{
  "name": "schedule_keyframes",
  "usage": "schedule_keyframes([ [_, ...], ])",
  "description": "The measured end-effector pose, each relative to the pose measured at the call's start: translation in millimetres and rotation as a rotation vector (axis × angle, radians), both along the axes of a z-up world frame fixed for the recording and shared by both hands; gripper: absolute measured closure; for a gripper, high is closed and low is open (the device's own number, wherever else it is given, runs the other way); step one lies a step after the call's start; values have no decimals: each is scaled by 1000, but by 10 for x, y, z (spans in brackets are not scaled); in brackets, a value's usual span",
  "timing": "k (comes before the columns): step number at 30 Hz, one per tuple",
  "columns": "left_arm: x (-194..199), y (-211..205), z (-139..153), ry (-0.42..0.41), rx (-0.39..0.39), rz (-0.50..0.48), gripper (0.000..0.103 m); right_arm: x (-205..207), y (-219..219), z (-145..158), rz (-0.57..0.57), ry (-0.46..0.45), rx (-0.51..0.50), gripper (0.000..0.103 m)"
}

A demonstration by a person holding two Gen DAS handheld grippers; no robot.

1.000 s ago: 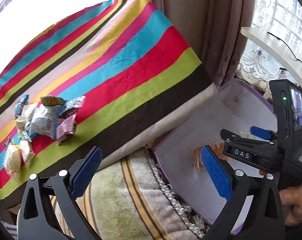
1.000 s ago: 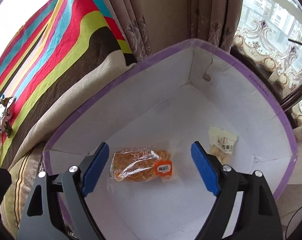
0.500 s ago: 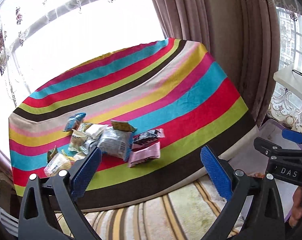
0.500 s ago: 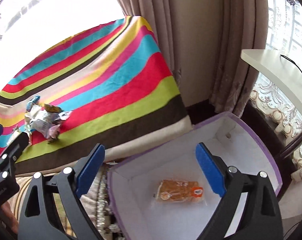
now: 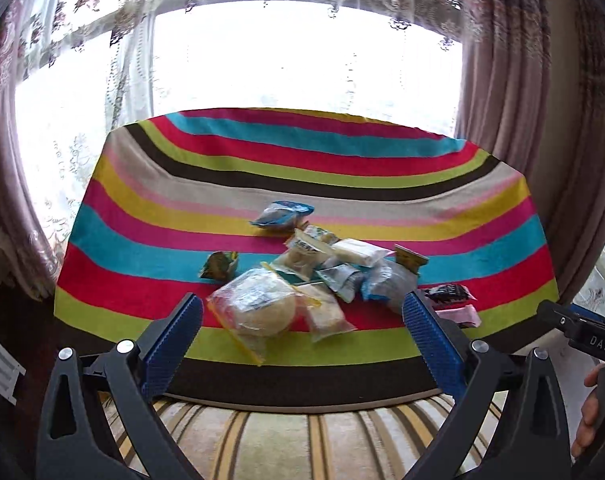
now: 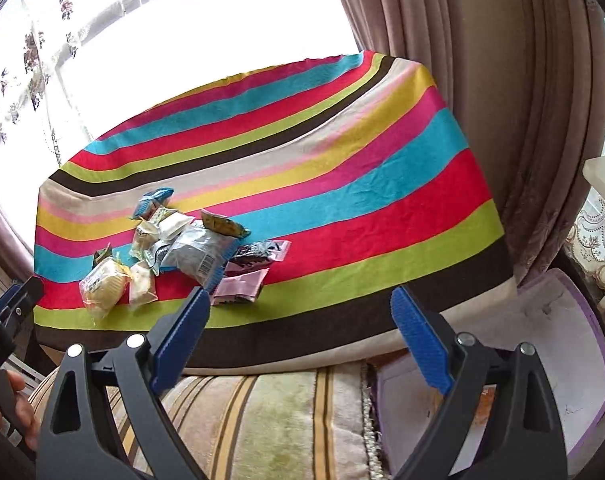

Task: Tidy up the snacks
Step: 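Move both open tools back to the snack pile on the table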

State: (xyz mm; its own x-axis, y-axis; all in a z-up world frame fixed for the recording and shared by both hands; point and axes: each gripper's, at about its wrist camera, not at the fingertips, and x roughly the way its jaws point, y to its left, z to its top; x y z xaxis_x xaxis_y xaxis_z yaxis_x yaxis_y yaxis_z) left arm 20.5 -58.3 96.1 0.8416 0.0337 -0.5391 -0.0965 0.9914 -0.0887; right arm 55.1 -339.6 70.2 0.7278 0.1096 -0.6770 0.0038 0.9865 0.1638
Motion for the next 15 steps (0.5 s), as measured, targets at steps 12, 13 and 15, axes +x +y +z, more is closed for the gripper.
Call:
schedule_keyframes([
  [12,384,1048,-238,49,-162,203,8,457,336,-405,53,152,43,11],
  [13,438,1086,-261,54,-165,211,8,495,366,-429,57,159,43,11],
  [15,572,1148,-317,69,-173,210,8,566,408,-467,60,171,47,11],
])
